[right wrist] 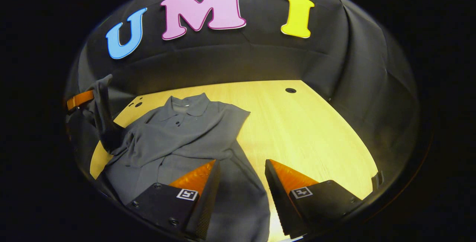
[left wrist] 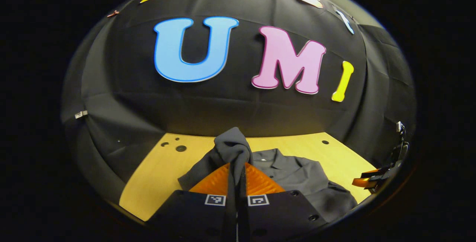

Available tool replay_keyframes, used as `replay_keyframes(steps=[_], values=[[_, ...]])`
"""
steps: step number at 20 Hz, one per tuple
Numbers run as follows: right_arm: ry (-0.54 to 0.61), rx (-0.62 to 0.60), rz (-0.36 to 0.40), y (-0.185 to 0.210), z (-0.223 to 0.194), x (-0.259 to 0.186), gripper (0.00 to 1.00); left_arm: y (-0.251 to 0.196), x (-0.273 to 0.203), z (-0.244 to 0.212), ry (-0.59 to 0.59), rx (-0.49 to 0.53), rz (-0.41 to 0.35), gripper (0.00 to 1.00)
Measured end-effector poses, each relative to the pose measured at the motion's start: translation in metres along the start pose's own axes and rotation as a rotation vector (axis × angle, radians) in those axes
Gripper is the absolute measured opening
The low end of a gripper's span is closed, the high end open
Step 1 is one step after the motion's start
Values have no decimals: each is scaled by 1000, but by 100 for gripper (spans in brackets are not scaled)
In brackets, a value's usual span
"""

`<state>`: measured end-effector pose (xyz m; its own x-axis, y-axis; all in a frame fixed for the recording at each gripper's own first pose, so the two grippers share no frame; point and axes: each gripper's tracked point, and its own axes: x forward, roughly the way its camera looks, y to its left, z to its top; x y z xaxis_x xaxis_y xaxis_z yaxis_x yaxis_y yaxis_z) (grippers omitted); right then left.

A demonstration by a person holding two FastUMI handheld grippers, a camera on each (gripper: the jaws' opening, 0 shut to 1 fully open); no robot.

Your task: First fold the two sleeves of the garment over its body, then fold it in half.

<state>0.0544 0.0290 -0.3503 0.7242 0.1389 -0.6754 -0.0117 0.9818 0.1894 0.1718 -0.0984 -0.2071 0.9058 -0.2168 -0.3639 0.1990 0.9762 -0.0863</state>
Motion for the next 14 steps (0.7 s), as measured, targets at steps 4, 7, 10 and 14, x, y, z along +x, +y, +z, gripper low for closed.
replay_keyframes(steps=[4,7,10,14], values=[[14,15,-16,-24,-8,2,76,-42,22,-19,38,6,-48,7],[33,29,-23,-39,-14,7,76,-65,37,-41,77,34,-71,7],[49,34,-23,-52,-20,14,76,-83,50,-73,128,55,-85,7],[71,33,-9,-69,-25,30,76,-102,69,-109,187,83,-87,7]])
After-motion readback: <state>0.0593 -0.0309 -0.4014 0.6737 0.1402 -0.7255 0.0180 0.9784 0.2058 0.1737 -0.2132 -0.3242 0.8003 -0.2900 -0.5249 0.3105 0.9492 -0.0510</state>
